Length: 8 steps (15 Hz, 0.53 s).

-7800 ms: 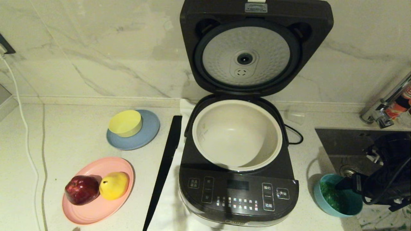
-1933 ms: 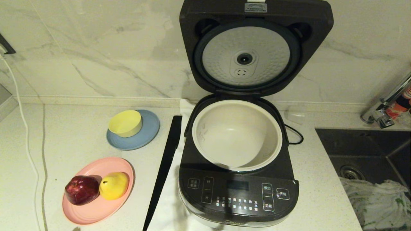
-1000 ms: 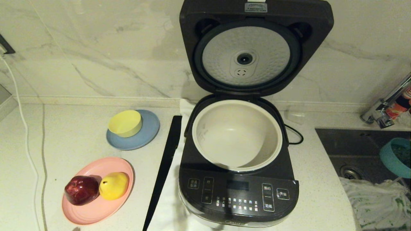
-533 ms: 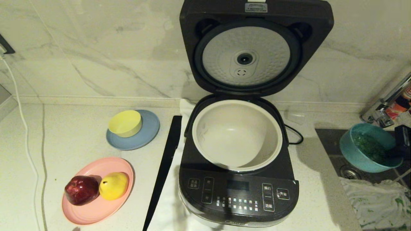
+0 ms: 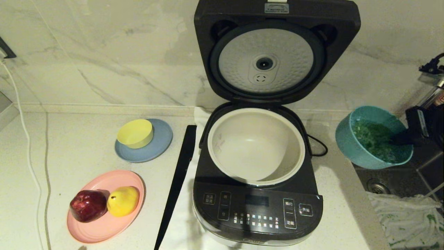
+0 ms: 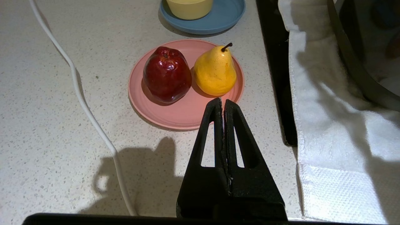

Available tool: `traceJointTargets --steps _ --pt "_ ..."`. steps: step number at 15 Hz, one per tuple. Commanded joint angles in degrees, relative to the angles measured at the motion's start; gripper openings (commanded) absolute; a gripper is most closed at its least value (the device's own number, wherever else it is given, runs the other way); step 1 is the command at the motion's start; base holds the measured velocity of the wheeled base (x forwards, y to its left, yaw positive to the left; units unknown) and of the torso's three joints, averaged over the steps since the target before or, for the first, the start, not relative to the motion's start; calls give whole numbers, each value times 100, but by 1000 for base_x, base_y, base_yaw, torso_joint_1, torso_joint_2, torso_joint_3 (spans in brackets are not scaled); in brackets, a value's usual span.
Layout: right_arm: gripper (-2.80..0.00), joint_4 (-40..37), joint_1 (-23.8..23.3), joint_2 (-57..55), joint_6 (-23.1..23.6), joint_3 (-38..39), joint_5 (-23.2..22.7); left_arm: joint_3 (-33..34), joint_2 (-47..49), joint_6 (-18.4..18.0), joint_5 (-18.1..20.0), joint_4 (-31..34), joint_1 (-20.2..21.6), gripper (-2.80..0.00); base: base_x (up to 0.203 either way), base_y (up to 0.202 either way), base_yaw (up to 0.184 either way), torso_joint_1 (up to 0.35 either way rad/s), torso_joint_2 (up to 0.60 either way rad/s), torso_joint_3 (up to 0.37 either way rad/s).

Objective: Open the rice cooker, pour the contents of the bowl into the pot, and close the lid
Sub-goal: Pour the water from the bowl into the rice cooker

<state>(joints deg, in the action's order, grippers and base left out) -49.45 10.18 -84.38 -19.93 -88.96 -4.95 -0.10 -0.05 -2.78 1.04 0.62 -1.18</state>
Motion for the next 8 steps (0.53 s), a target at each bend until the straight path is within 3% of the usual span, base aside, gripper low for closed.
traceJointTargets --steps 1,8 --pt "-280 0 647 -210 -133 -351 140 1 -4 0 1 -1 -2 -280 0 0 0 0 0 0" --pt "-280 12 2178 -1085 -606 -1246 1109 1 -4 -3 1 -1 -5 -280 0 0 0 0 0 0"
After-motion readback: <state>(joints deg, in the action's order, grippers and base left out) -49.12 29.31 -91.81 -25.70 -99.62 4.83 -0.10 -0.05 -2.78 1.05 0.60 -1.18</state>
